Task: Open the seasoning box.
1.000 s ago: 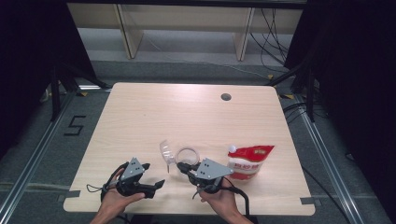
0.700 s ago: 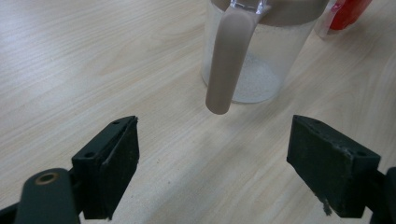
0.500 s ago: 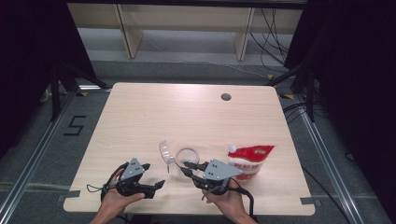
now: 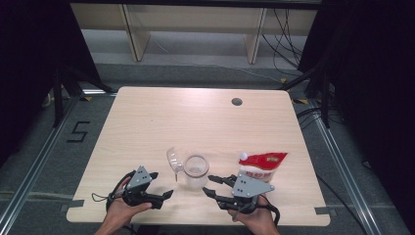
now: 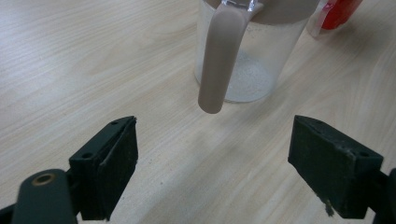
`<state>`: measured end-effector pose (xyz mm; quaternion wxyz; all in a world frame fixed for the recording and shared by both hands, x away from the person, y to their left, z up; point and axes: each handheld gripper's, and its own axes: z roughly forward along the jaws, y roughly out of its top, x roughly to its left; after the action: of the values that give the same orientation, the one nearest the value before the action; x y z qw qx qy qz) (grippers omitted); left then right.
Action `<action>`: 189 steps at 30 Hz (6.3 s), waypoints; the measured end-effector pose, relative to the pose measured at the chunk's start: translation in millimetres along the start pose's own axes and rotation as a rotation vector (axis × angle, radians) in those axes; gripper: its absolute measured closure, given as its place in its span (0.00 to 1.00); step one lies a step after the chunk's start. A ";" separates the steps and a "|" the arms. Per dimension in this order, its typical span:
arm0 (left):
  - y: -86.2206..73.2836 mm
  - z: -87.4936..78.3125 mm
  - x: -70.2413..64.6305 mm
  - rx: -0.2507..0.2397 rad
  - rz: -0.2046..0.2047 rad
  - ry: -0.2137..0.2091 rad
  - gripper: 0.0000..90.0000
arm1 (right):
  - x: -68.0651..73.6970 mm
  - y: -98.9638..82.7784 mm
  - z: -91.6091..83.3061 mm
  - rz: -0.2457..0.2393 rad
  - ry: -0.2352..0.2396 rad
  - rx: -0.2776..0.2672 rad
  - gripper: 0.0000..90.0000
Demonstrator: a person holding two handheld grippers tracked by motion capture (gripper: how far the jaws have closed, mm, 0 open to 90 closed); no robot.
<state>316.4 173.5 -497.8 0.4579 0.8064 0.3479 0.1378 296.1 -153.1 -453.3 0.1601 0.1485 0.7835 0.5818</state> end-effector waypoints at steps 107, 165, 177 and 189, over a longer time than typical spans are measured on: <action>0.7 3.9 -3.5 0.003 -0.001 -0.036 0.17 | -80.6 -70.4 -130.2 0.157 -0.278 0.088 0.18; 0.6 6.3 -2.3 0.011 0.036 -0.037 0.17 | -90.0 -68.8 -88.2 0.080 -0.198 0.019 0.47; -0.1 6.3 -3.7 0.013 0.010 -0.032 0.17 | -72.6 -64.7 -83.9 0.161 -0.313 0.043 0.51; 0.6 6.2 -3.0 0.016 0.036 -0.033 0.18 | -63.8 -61.9 -80.3 0.211 -0.411 0.052 0.53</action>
<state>317.9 167.3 -500.4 0.4545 0.8185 0.3266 0.1298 316.9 -266.6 -485.8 0.2507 0.3491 0.7291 0.5326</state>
